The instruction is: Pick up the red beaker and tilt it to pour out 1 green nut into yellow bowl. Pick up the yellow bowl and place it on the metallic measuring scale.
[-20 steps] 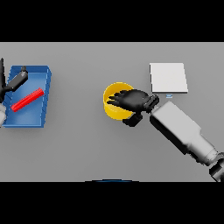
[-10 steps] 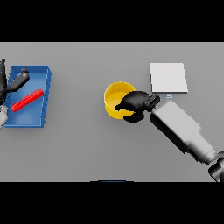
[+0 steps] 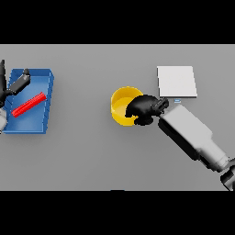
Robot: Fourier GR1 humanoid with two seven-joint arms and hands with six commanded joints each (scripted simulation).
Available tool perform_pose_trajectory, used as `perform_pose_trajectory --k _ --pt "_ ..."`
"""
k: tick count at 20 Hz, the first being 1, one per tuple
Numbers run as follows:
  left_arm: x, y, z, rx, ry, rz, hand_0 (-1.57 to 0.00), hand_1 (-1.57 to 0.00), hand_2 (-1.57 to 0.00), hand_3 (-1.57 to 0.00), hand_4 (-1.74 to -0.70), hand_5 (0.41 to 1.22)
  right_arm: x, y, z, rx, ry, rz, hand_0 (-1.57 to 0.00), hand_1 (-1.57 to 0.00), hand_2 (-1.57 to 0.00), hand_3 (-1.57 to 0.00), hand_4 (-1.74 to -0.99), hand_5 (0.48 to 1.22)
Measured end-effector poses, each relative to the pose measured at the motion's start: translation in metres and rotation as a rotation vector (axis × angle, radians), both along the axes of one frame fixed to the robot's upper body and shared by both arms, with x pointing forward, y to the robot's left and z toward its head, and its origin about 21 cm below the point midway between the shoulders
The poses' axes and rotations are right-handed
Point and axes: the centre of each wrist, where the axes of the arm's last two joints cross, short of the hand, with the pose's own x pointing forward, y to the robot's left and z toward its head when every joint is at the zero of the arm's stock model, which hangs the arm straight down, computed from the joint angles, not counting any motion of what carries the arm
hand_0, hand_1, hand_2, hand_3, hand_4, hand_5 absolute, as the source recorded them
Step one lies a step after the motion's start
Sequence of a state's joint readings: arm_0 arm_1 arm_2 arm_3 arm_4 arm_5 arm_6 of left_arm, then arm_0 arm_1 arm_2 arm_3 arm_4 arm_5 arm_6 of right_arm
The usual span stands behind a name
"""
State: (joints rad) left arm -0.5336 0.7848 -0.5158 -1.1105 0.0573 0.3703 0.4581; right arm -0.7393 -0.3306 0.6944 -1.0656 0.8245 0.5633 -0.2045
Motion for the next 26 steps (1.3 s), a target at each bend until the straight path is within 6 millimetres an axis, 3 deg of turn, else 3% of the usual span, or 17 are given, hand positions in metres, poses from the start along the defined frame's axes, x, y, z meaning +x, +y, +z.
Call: perform_pose_trajectory --k 4,9,16,19,26 --pt "0.000 0.001 0.003 0.009 0.001 0.002 0.00 0.00 0.00 0.00 -0.73 0.690 -0.002 0.001 0.010 0.015 -0.033 0.008 -1.55 -1.55 -1.36 -1.34 -1.731 1.214" --pt "-0.002 -0.002 0.000 0.006 -0.010 -0.010 0.00 0.00 0.00 0.00 -0.73 0.697 0.000 -0.011 0.045 0.015 -0.079 -0.029 -1.56 -1.56 -1.42 -1.24 -1.738 1.219" --pt "-0.002 0.004 0.003 -0.005 -0.018 0.000 0.00 0.00 0.00 0.00 -0.74 0.700 0.005 -0.029 0.073 0.057 -0.159 -0.099 -1.57 -1.57 -1.47 -1.35 -1.740 1.220" --pt "0.001 0.002 0.008 0.011 -0.007 0.005 0.00 0.00 0.00 0.00 -0.74 0.708 0.012 -0.043 0.080 0.055 -0.179 -0.157 -1.57 -1.57 -1.49 -1.26 -1.741 1.221" --pt "-0.004 0.004 0.006 0.001 -0.003 0.010 0.00 0.00 0.00 0.00 -0.74 0.699 0.039 -0.099 0.088 0.063 -0.273 -0.319 -1.57 -1.57 -1.51 -1.19 -1.741 1.221"
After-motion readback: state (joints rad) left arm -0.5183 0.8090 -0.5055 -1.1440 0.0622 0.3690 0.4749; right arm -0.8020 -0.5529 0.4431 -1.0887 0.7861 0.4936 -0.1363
